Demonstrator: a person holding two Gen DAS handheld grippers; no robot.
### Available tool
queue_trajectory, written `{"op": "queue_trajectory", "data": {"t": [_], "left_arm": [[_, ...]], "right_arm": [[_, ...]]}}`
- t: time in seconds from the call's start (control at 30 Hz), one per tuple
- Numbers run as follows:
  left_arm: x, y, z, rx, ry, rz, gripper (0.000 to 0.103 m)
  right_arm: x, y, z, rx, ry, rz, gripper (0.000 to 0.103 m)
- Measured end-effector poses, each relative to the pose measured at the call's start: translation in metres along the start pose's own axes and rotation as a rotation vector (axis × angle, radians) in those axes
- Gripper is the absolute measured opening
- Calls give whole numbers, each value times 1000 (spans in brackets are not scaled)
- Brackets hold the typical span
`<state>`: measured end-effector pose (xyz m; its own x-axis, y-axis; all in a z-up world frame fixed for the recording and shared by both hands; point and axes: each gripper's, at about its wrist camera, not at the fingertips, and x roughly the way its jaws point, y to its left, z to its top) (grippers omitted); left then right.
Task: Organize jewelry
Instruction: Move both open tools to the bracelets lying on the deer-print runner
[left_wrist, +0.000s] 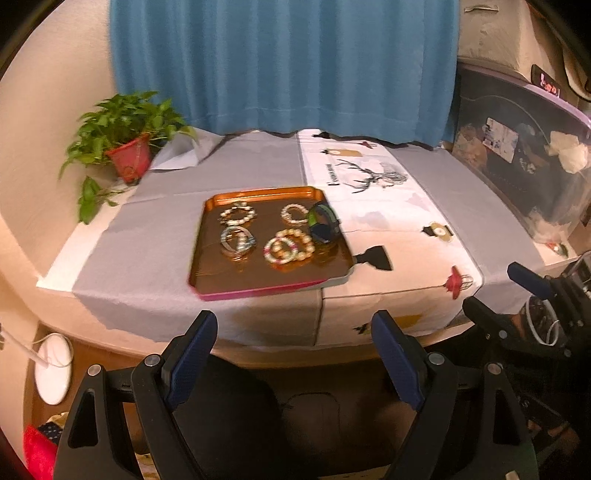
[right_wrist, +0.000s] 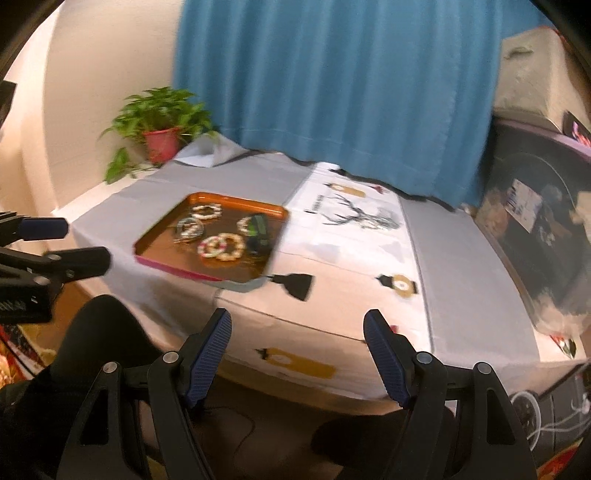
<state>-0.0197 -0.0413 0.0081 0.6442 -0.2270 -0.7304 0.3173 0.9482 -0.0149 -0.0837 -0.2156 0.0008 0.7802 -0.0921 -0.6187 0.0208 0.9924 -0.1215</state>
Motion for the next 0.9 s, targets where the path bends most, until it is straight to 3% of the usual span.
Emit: {"op": "queue_trajectory", "data": {"t": [0.2,0.4,0.7,0.9], "left_arm": [[20,-16,39,1,-16,-24,83],[53,-31,92,-15,-28,-37,83],[169,-84,186,-8,24,-58,89],[267,-107,224,-71,113,-24,89]], "right_arm": [[28,-60,14,79,21,-59,75],[92,-136,47,171,56,-89,75],[266,-227,123,224,113,-83,75],[392,-229,150,161,213,-34,75]]}}
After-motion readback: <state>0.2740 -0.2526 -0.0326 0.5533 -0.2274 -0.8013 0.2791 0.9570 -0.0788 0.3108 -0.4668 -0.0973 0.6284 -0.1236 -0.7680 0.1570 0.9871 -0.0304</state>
